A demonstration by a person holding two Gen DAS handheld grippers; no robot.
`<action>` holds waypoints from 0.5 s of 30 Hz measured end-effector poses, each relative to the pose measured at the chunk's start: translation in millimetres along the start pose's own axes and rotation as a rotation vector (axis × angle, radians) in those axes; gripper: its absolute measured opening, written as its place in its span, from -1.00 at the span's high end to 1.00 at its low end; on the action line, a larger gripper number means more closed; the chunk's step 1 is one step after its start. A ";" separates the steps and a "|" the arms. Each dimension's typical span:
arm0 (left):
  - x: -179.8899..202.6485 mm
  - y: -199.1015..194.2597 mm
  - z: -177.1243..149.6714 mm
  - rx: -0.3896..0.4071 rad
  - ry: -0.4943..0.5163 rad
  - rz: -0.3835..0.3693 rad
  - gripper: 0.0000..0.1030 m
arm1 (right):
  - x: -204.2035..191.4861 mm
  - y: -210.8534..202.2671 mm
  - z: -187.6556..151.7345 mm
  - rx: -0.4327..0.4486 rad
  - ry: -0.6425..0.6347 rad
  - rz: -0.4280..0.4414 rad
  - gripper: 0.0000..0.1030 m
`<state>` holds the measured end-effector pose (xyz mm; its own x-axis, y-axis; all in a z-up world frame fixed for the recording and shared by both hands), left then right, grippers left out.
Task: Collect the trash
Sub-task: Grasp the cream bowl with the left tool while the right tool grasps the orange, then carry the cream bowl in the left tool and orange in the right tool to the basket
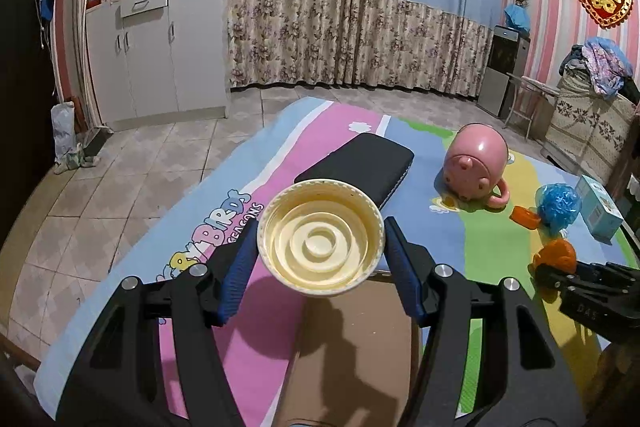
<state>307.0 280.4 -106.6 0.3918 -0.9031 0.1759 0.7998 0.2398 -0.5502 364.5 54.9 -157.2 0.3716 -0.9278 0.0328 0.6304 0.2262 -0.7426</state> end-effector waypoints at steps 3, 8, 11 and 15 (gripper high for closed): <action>0.3 0.3 -0.3 0.001 0.005 0.003 -0.18 | 3.0 -11.4 0.5 0.023 -0.001 -0.004 0.34; 0.7 0.7 -0.5 0.001 0.008 0.008 -0.18 | 24.4 -51.1 -7.9 0.075 0.030 -0.027 0.35; 1.1 0.9 -0.8 -0.004 0.012 0.012 -0.18 | 48.1 -75.5 -16.7 0.091 0.054 -0.051 0.34; 6.0 -6.7 1.5 0.017 0.032 0.026 -0.18 | 91.3 -118.0 -31.9 0.123 0.069 -0.121 0.34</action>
Point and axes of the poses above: each gripper's, at about its wrist camera, not at the fingertips, and y roughly the way its jaws point, x to its right, z to its top, the point moved 10 cm from there along y, roughly the way its jaws point, and after that the axes turned 8 degrees about -y, right-handed, at the moved point
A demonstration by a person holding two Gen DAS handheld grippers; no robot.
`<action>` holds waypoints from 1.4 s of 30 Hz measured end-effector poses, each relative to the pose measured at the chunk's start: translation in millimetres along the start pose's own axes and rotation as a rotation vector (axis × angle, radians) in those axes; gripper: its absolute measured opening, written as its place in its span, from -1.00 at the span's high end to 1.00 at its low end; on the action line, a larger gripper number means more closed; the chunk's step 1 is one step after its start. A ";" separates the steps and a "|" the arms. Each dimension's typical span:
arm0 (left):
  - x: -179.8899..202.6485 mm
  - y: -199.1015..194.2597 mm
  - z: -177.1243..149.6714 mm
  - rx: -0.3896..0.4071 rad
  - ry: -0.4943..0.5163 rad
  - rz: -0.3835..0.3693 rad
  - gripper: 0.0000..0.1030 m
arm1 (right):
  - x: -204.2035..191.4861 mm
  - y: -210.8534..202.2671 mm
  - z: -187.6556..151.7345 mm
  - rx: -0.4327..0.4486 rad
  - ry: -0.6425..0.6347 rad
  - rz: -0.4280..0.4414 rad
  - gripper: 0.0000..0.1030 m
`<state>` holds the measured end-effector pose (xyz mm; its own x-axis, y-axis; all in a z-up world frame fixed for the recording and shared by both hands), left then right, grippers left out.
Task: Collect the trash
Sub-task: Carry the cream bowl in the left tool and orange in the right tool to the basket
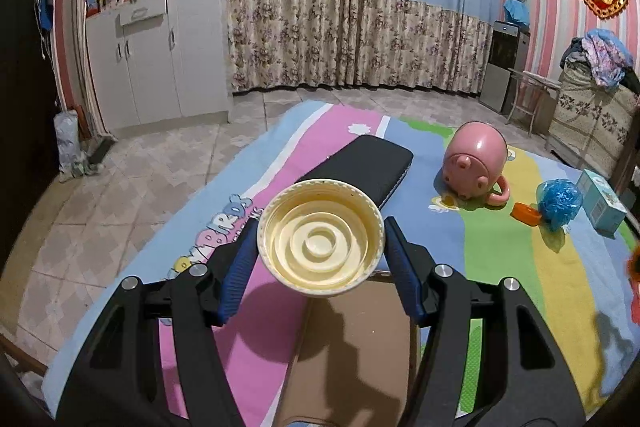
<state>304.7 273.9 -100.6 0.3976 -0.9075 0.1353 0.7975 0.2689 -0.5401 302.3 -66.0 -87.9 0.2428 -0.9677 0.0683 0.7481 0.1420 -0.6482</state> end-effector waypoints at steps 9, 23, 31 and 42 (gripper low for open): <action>72.0 -51.9 8.0 0.035 0.024 -0.132 -0.18 | 126.7 -74.8 -38.1 0.068 0.119 -0.188 0.34; 225.3 -111.4 -9.9 0.042 0.113 -0.334 -0.18 | 249.0 -119.3 -79.6 0.111 0.266 -0.302 0.34; 312.2 -145.1 -38.4 0.041 0.185 -0.446 -0.18 | 284.9 -129.2 -99.7 0.118 0.324 -0.320 0.34; 445.9 -193.3 -123.9 -0.010 0.377 -0.635 -0.18 | 345.4 -144.0 -139.4 0.122 0.442 -0.379 0.34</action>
Point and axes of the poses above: each gripper's, at about its wrist camera, not at the fingertips, and y roughly the way its jaws point, x to its right, z to its top, the point moved 10 cm from there along y, roughly the way its jaws point, and after that the axes turned 8 degrees about -y, right-handed, at the moved point
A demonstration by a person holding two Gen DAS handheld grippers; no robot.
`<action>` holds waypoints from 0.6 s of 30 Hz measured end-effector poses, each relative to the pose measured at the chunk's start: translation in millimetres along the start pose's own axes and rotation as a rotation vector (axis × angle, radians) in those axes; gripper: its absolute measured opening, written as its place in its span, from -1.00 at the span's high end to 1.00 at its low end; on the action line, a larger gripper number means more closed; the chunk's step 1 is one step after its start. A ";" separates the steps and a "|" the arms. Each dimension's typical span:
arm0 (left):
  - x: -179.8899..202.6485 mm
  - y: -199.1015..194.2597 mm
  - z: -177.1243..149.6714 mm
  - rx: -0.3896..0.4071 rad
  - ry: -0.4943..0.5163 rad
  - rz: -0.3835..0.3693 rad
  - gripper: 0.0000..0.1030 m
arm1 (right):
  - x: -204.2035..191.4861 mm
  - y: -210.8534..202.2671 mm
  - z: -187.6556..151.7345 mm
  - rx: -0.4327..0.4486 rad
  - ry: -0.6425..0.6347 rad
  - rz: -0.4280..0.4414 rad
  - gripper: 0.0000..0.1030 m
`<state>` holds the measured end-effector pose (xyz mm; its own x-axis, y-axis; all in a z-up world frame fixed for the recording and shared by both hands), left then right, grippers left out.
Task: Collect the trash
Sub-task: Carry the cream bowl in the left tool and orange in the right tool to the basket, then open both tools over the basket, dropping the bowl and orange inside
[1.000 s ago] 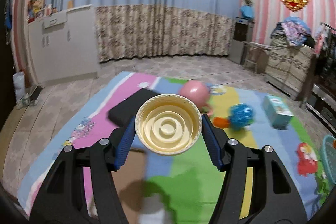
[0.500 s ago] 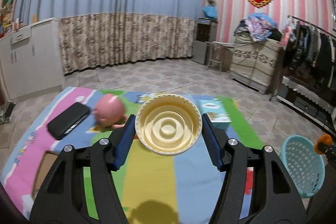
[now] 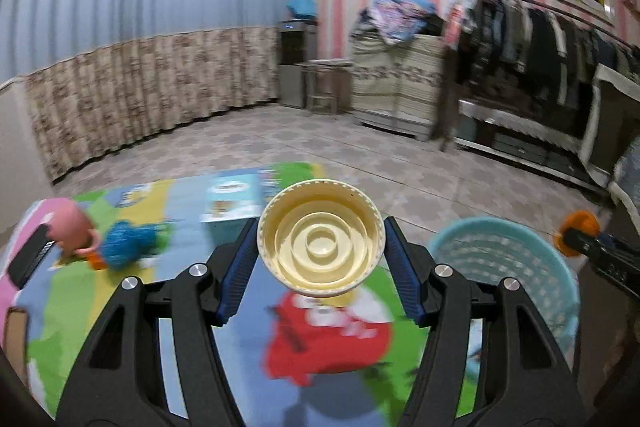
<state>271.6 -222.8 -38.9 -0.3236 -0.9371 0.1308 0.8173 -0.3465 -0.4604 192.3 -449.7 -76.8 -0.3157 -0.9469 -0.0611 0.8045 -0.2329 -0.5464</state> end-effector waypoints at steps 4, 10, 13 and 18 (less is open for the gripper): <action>44.2 16.8 -13.2 -0.034 0.048 -0.064 -0.18 | 10.5 7.5 -6.1 -0.017 0.019 -0.026 0.34; 92.5 39.4 -33.6 -0.081 0.096 -0.135 -0.18 | 33.9 15.1 -15.5 -0.049 0.047 -0.064 0.34; 105.9 51.3 -36.6 -0.096 0.114 -0.145 -0.18 | 42.7 15.9 -17.7 -0.053 0.067 -0.073 0.35; 126.6 67.6 -37.3 -0.102 0.143 -0.163 -0.18 | 49.0 19.0 -20.4 -0.059 0.105 -0.067 0.35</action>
Point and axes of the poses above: each gripper's, at about its wrist camera, not at the fingertips, and y roughly the way its jaws point, x to its right, z to its top, the point moved 10 cm from there along y, roughly the way its jaws point, and after that the axes turned 8 degrees about -y, right-handed, at the moved point
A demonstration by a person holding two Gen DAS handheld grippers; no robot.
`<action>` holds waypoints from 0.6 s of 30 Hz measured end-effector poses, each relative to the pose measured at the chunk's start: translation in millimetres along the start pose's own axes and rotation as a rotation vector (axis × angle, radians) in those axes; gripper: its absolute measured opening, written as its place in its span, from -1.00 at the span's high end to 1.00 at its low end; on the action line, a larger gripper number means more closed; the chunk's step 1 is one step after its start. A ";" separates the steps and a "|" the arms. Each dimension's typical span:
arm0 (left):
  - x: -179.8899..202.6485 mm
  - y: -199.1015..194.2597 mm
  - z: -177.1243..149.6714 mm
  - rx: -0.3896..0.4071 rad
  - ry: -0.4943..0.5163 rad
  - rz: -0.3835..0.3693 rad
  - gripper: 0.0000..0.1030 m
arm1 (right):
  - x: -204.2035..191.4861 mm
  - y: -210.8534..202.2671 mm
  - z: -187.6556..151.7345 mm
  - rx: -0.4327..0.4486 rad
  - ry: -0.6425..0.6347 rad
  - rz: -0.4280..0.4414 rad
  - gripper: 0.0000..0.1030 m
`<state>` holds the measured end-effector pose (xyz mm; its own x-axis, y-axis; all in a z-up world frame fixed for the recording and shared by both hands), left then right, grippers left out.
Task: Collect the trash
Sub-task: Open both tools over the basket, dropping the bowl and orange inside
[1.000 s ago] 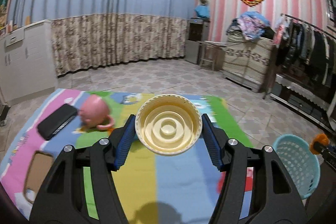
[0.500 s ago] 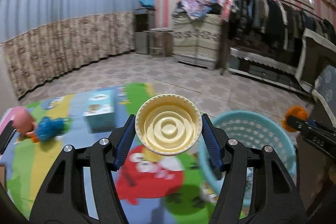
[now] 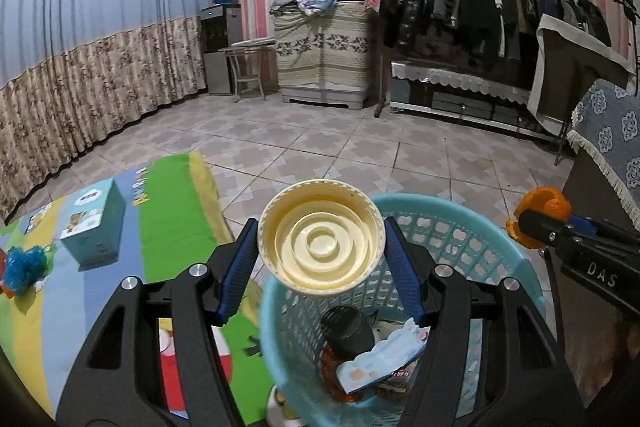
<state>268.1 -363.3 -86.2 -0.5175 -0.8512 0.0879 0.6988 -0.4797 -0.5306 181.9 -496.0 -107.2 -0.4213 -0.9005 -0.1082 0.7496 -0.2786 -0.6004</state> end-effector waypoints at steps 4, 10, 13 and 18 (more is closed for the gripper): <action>11.2 10.7 -2.4 -0.010 0.021 -0.006 -0.18 | 1.7 0.5 0.0 0.003 0.001 0.000 0.35; 10.9 15.7 -3.1 -0.034 0.030 0.005 -0.39 | -3.2 6.6 -0.7 -0.006 -0.004 0.008 0.35; 1.6 10.0 1.5 -0.021 0.017 0.025 -0.63 | -8.6 6.7 0.0 -0.006 -0.015 0.009 0.35; -18.8 -4.5 10.3 -0.004 0.005 0.061 -0.78 | -15.9 8.7 -0.5 -0.014 -0.039 0.011 0.35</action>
<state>279.8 -347.4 -76.8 -0.4765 -0.8777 0.0505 0.7274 -0.4258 -0.5381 194.8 -484.0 -111.1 -0.3928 -0.9158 -0.0836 0.7465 -0.2644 -0.6106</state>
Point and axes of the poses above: each gripper's, at about its wrist camera, not at the fingertips, and y roughly the way its jaws point, x to its right, z to its top, the point moved 10 cm from there along y, roughly the way its jaws point, and after that the axes turned 8 degrees about -y, right-handed, at the moved point
